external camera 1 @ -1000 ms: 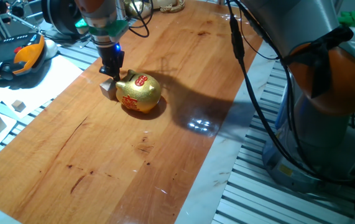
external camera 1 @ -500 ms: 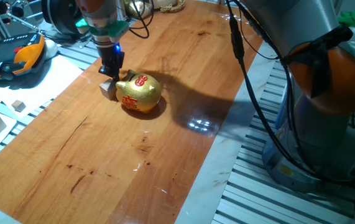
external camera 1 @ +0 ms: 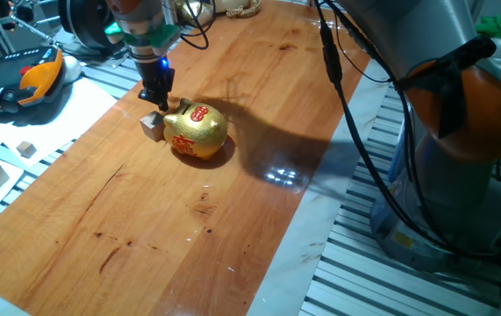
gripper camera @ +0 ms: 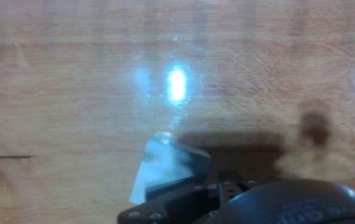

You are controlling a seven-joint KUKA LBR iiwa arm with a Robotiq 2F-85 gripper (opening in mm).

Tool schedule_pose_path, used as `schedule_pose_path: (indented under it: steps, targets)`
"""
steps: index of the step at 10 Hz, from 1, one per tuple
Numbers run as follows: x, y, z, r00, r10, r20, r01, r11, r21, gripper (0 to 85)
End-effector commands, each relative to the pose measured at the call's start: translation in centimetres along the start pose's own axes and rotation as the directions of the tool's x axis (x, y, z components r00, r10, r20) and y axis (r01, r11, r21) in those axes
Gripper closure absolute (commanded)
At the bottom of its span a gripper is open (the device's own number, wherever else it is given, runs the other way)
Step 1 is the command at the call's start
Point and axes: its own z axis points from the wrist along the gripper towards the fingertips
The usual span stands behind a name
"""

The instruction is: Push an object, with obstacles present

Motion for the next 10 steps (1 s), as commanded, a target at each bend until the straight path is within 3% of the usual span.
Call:
schedule_pose_path:
  steps: [1,5,6,8,10]
  targets:
    - [0.01,-0.03,0.01,1.000,-0.023,-0.003,0.023,1.000,0.008,85.0]
    - [0.01,-0.03,0.01,0.989,-0.148,0.024,0.148,0.989,0.000,85.0]
    - [0.01,-0.03,0.01,0.986,-0.168,0.013,0.168,0.986,0.017,85.0]
    - [0.01,-0.03,0.01,0.981,-0.191,-0.019,0.191,0.982,0.004,85.0]
    - [0.01,-0.03,0.01,0.979,-0.202,-0.005,0.202,0.979,-0.010,85.0]
